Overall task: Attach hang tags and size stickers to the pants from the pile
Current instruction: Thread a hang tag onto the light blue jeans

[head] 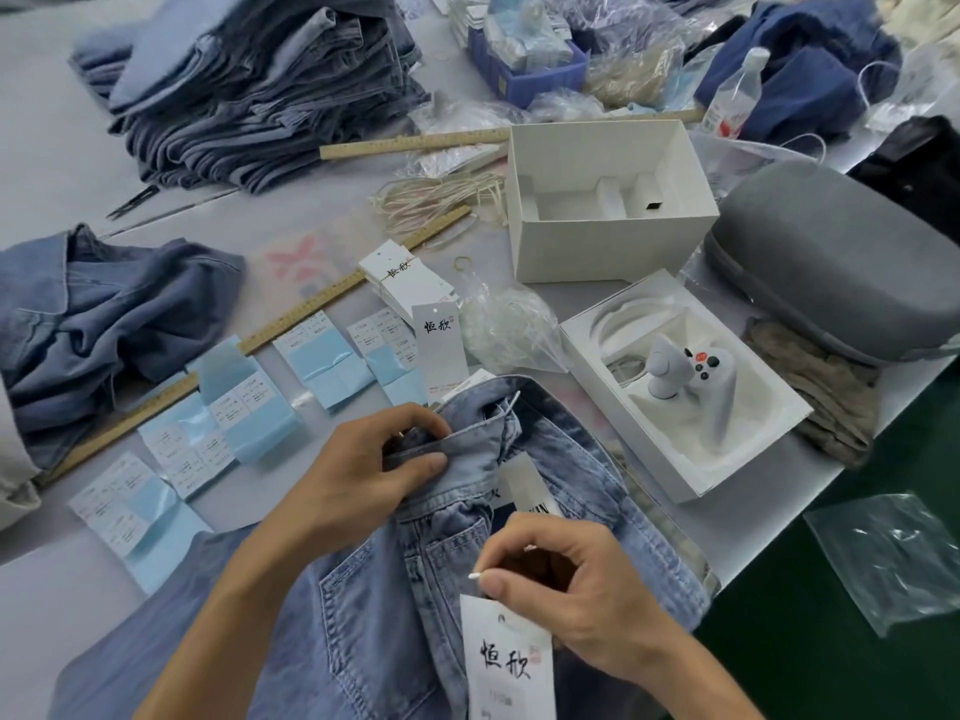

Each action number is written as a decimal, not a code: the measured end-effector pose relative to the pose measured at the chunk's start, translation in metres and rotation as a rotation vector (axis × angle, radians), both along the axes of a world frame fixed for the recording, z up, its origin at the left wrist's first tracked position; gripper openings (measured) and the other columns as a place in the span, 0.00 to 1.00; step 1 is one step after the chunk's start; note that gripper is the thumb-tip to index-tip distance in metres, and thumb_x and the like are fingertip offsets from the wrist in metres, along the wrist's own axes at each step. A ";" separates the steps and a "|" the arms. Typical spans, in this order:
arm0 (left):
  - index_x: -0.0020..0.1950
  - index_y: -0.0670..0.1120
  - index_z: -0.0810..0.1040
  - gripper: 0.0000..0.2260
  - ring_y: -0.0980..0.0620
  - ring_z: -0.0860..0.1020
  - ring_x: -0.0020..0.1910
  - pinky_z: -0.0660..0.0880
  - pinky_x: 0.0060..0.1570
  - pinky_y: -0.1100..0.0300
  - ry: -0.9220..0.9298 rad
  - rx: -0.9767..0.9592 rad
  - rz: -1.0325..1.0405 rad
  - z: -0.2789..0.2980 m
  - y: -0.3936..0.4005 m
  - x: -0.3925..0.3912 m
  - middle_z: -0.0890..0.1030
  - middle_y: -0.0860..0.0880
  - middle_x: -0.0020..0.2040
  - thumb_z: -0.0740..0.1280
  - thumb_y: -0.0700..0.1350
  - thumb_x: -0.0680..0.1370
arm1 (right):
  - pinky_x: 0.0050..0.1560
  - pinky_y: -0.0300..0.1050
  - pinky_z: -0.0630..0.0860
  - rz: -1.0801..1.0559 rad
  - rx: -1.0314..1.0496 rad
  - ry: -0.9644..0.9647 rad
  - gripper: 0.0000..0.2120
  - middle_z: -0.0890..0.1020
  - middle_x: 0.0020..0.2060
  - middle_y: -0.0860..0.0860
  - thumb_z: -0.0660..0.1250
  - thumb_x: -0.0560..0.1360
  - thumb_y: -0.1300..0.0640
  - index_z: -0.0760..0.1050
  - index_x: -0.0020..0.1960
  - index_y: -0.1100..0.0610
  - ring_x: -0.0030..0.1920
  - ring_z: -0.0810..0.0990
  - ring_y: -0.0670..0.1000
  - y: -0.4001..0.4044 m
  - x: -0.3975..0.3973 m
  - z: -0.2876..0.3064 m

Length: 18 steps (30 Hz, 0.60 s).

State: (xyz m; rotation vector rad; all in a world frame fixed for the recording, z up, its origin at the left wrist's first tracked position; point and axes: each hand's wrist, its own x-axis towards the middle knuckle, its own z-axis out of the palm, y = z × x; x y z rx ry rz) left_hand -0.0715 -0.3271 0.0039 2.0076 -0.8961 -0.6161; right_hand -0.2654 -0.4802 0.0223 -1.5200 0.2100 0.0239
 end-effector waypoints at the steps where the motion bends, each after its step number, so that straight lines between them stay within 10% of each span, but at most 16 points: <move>1: 0.53 0.58 0.81 0.08 0.54 0.79 0.41 0.73 0.41 0.65 0.012 -0.008 0.007 -0.001 0.002 0.001 0.82 0.57 0.43 0.75 0.47 0.77 | 0.37 0.47 0.72 -0.005 -0.004 0.006 0.10 0.81 0.39 0.59 0.75 0.74 0.45 0.83 0.47 0.52 0.36 0.75 0.54 -0.002 -0.001 -0.001; 11: 0.54 0.49 0.83 0.11 0.52 0.79 0.44 0.75 0.46 0.61 0.354 -0.284 0.093 0.003 0.013 -0.004 0.81 0.44 0.44 0.74 0.52 0.75 | 0.28 0.40 0.70 -0.128 0.010 0.048 0.11 0.79 0.37 0.60 0.76 0.72 0.43 0.84 0.45 0.51 0.30 0.73 0.57 -0.020 -0.012 -0.001; 18: 0.47 0.54 0.83 0.11 0.47 0.80 0.44 0.75 0.47 0.59 0.259 -0.195 0.221 -0.005 0.018 -0.003 0.84 0.49 0.45 0.70 0.38 0.80 | 0.28 0.46 0.76 -0.385 -0.002 0.158 0.03 0.81 0.34 0.52 0.74 0.73 0.52 0.83 0.45 0.51 0.33 0.81 0.54 -0.025 -0.001 -0.008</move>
